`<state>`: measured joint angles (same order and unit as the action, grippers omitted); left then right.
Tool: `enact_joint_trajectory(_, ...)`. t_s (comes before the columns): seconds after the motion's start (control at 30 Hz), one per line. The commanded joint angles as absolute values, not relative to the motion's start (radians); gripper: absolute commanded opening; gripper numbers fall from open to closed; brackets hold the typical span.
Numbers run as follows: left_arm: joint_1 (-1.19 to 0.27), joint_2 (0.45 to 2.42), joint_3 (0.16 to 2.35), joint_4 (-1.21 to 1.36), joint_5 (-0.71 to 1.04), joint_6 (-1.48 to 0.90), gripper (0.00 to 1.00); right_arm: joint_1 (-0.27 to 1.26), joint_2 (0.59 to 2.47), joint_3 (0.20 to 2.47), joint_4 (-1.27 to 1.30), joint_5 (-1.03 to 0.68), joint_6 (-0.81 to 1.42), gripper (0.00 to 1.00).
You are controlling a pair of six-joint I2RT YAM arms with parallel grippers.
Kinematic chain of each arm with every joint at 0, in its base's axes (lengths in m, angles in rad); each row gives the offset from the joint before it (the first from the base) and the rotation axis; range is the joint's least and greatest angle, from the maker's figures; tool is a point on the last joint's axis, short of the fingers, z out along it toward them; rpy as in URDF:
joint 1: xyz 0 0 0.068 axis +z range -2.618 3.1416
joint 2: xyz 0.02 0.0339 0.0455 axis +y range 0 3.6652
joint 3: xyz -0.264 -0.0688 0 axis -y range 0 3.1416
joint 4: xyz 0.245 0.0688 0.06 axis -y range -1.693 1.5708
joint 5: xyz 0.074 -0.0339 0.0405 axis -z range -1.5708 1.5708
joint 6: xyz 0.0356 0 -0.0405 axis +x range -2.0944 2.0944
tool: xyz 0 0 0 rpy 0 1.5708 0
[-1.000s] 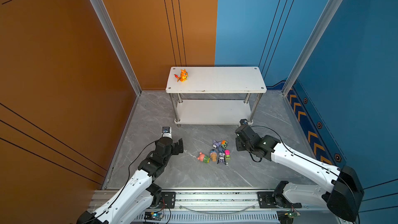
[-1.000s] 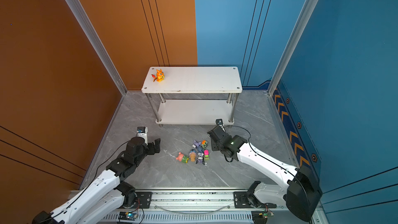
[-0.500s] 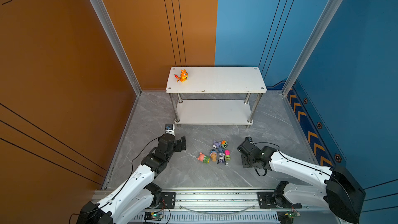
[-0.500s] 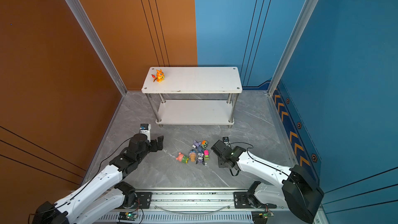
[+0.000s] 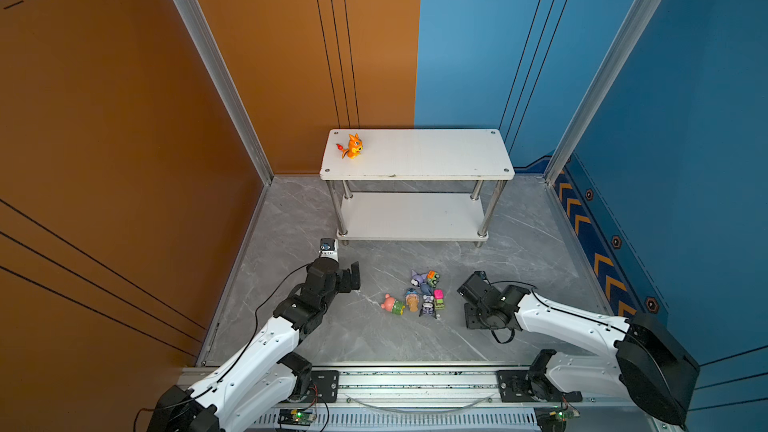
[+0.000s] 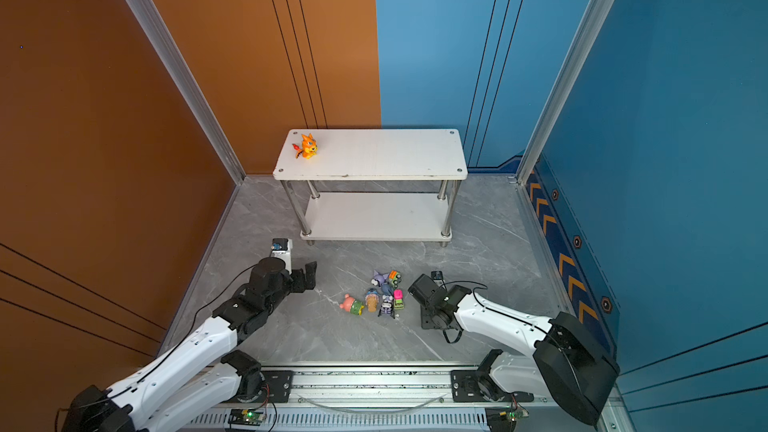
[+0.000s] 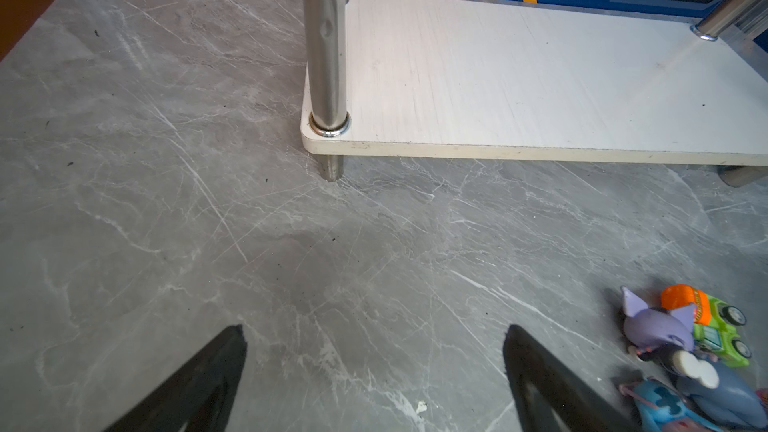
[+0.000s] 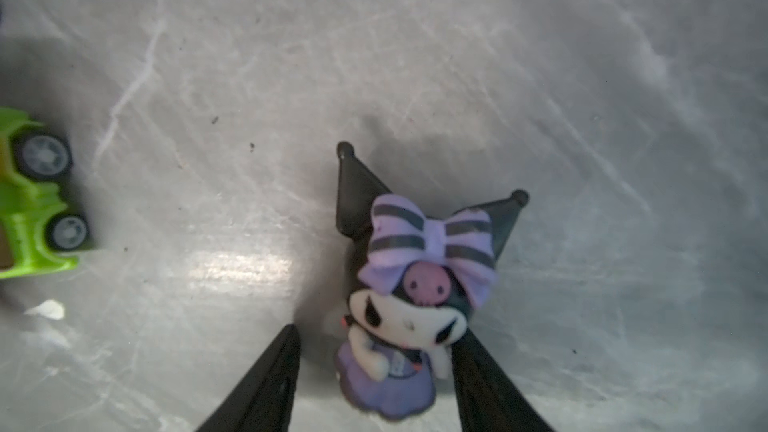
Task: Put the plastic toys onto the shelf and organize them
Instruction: 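Hold the Kuromi figure in the right gripper above the floor beside the pile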
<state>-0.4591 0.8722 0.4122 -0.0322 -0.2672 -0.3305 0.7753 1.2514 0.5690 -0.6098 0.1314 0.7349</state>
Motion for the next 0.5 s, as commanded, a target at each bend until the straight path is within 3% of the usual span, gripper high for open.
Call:
enact_joint_trajectory(0.0,-0.466,0.874,0.434,-0.022,-0.256,-0.323,0.98,0.743,1.283,0.621,-0.693,0.061,0.715,0.62)
enact_joint_trajectory(0.47,-0.464,0.838,0.405,-0.031,-0.268,-0.314,0.98,0.519,1.460,0.842,-0.903,-0.111,0.557,0.62)
